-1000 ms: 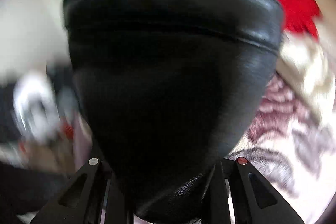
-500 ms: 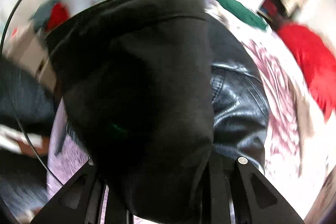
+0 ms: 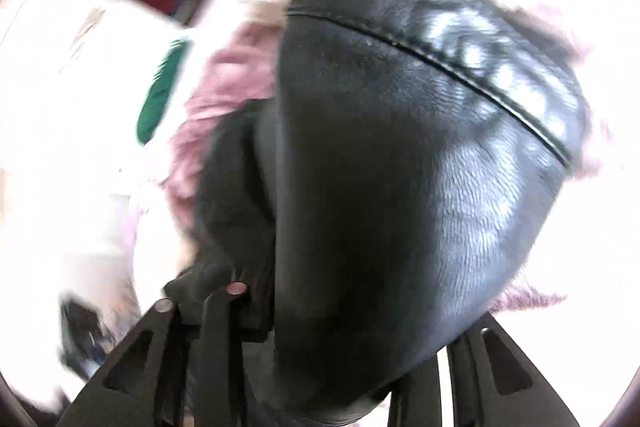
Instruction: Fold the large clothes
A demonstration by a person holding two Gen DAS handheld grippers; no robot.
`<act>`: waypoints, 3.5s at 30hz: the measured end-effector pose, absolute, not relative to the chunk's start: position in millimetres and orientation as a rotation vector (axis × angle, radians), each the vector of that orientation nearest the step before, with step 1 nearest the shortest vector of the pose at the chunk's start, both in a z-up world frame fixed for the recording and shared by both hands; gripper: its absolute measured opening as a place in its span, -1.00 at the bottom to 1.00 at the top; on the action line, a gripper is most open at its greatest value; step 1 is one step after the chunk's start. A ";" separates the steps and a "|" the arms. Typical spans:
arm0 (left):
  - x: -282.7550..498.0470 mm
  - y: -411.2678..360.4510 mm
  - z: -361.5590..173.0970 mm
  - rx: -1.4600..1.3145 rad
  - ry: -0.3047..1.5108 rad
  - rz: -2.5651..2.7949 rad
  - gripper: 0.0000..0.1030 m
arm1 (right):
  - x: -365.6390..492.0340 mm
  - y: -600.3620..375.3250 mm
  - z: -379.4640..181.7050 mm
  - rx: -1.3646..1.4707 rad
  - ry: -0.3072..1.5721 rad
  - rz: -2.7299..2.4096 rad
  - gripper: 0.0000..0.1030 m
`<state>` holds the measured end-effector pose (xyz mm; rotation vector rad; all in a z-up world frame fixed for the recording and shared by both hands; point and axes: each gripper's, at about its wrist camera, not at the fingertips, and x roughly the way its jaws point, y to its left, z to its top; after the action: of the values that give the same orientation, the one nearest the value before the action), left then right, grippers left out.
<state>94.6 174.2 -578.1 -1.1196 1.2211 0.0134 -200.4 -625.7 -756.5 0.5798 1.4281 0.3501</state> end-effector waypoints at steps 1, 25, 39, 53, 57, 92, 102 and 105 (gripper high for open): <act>94.4 173.7 -579.2 -1.116 1.229 0.016 0.98 | -199.7 -638.2 -777.2 0.648 1.467 0.322 0.15; 99.0 200.7 -579.3 -0.899 1.354 -0.005 0.98 | -508.5 -538.1 -796.8 1.618 1.425 0.436 0.98; 109.3 205.6 -555.5 -0.801 1.344 -0.061 0.98 | -504.2 -582.9 -750.5 2.154 1.220 0.347 -0.57; 173.9 156.1 -550.6 -0.660 1.330 -0.190 0.98 | -444.4 -753.5 -667.0 2.350 0.747 0.263 -0.58; 202.4 116.2 -549.4 -0.556 1.333 -0.277 0.98 | -401.9 -806.3 -662.7 2.382 0.651 0.174 -0.58; 222.4 -59.8 -615.7 -0.494 1.497 -0.640 -0.33 | -315.2 -920.0 -658.6 1.442 1.361 0.280 -0.28; 113.0 -2.7 -600.4 -0.588 1.604 -0.532 -0.39 | -344.5 -861.6 -624.8 1.277 1.634 0.441 -0.49; 100.7 8.4 -617.2 -0.642 1.687 -0.469 -0.21 | -342.4 -850.4 -628.8 1.104 1.751 0.454 -0.05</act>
<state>100.7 8.4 -617.2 -0.6417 1.6867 -0.4687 -342.4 -850.4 -628.8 1.1037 1.7511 0.4542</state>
